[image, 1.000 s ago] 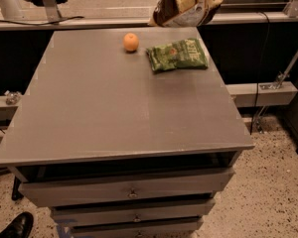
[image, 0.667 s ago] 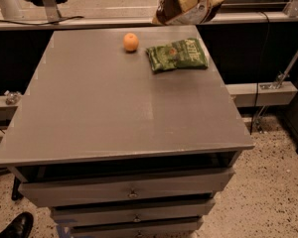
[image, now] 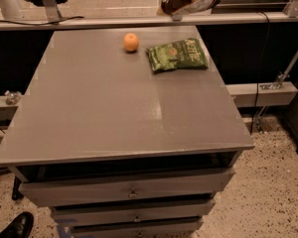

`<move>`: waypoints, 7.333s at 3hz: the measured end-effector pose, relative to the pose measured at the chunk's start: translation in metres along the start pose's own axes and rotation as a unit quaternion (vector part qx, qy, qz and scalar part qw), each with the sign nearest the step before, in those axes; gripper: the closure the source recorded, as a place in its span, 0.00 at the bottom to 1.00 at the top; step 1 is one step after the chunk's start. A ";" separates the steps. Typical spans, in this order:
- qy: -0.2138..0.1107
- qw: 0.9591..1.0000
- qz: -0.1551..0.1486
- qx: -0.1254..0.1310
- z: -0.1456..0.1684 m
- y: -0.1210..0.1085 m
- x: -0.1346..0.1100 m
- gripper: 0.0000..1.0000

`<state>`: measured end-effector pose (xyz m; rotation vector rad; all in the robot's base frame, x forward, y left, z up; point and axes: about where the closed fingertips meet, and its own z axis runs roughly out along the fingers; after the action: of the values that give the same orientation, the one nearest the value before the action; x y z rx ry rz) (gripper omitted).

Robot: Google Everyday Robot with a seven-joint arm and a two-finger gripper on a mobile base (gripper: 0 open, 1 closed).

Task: Move brown chip bag near orange

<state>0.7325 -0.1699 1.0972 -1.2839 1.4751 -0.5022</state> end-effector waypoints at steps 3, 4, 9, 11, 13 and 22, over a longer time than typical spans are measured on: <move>-0.065 0.997 -0.020 0.026 0.092 -0.015 0.013 1.00; -0.076 0.997 -0.018 0.024 0.120 0.000 0.013 1.00; -0.069 0.997 0.026 -0.007 0.183 0.069 0.037 1.00; -0.046 0.997 0.036 -0.041 0.178 0.097 0.052 0.61; -0.024 0.997 0.042 -0.058 0.166 0.111 0.069 0.15; -0.033 0.987 0.095 -0.128 -0.034 0.059 0.101 0.00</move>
Offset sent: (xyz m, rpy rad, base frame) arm 0.1028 -0.0045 -0.0152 0.0176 -0.1336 0.1016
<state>0.6910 -0.2506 1.0158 -1.3259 1.6245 -0.1454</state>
